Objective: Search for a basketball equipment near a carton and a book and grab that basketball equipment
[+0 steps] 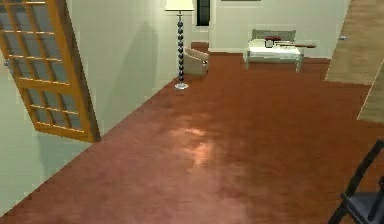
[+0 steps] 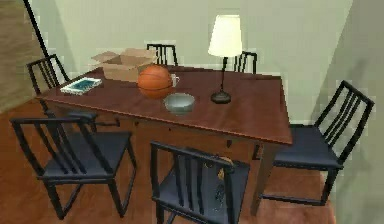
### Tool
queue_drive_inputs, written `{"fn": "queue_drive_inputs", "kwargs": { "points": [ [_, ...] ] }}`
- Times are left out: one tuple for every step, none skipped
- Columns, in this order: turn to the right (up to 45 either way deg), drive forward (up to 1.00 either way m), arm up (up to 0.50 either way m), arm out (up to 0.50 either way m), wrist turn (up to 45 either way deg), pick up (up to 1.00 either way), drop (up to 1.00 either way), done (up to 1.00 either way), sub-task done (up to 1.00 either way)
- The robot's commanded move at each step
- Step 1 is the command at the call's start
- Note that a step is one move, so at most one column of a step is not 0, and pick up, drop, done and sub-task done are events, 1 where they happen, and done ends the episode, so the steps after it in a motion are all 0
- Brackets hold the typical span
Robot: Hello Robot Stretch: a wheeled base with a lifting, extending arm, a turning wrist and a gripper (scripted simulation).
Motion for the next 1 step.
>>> {"fn": "queue_drive_inputs", "kwargs": {
  "points": [
    [45.0, 0.00, 0.00, 0.00, 0.0, 0.00, 0.00, 0.00, 0.00]
  ]
}}
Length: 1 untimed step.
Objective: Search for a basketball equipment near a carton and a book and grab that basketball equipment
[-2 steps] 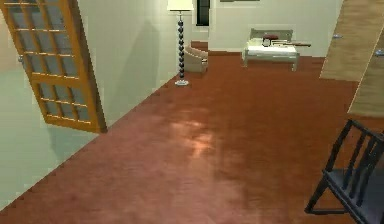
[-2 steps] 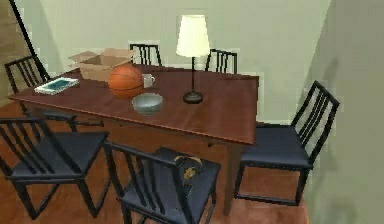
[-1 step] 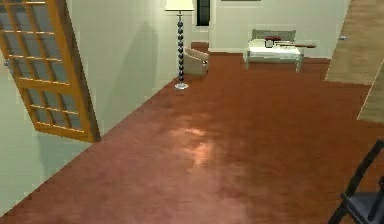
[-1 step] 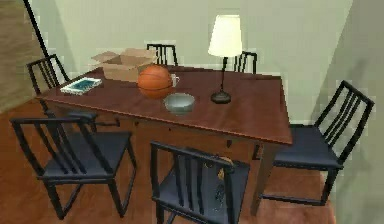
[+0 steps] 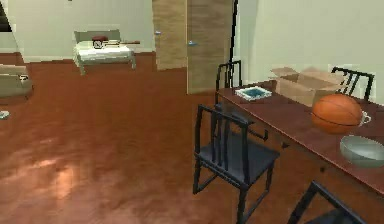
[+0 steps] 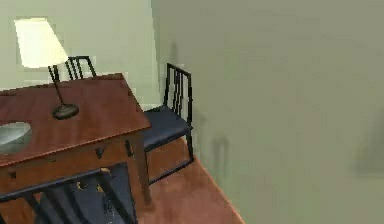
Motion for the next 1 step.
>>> {"fn": "queue_drive_inputs", "kwargs": {
  "points": [
    [45.0, 0.00, 0.00, 0.00, 0.0, 0.00, 0.00, 0.00, 0.00]
  ]
}}
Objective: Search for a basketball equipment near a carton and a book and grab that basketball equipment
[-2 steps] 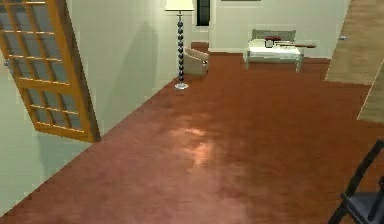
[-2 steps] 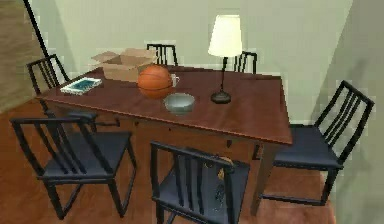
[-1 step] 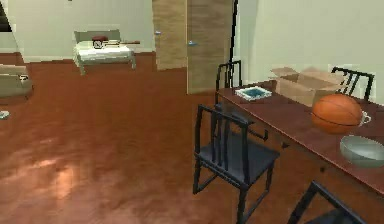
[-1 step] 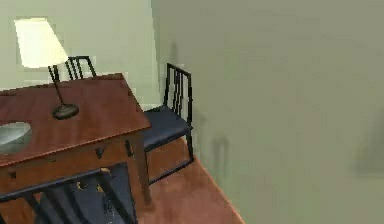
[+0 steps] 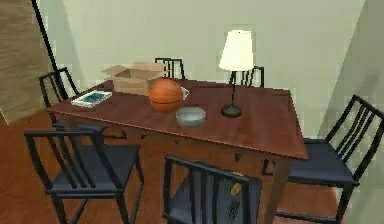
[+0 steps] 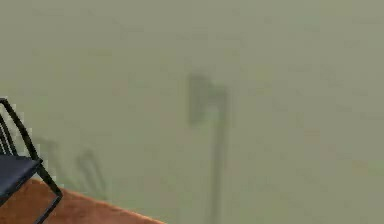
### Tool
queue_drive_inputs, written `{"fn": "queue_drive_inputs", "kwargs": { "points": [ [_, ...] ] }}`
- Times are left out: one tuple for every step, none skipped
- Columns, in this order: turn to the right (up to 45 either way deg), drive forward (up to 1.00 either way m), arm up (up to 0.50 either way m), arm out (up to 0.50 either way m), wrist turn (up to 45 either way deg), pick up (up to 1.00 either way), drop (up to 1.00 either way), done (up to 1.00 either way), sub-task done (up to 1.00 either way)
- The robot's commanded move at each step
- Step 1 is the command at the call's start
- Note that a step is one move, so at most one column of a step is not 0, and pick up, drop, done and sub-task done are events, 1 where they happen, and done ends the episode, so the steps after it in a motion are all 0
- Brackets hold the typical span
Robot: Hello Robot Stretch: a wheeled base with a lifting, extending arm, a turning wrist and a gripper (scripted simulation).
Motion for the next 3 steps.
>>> {"fn": "queue_drive_inputs", "kwargs": {
  "points": [
    [45.0, 0.00, 0.00, 0.00, 0.0, 0.00, 0.00, 0.00, 0.00],
    [39.0, 0.00, 0.00, 0.00, 0.0, 0.00, 0.00, 0.00, 0.00],
    [0.0, 0.10, 0.00, 0.00, 0.0, 0.00, 0.00, 0.00, 0.00]
  ]
}}
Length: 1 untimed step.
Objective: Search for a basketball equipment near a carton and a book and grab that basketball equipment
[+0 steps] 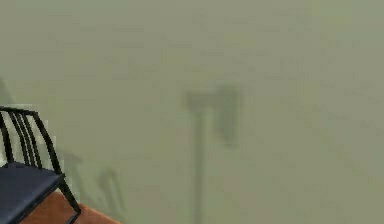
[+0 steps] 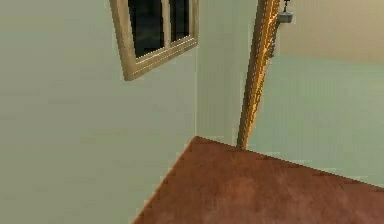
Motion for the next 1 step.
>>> {"fn": "queue_drive_inputs", "kwargs": {
  "points": [
    [-45.0, 0.00, 0.00, 0.00, 0.0, 0.00, 0.00, 0.00, 0.00]
  ]
}}
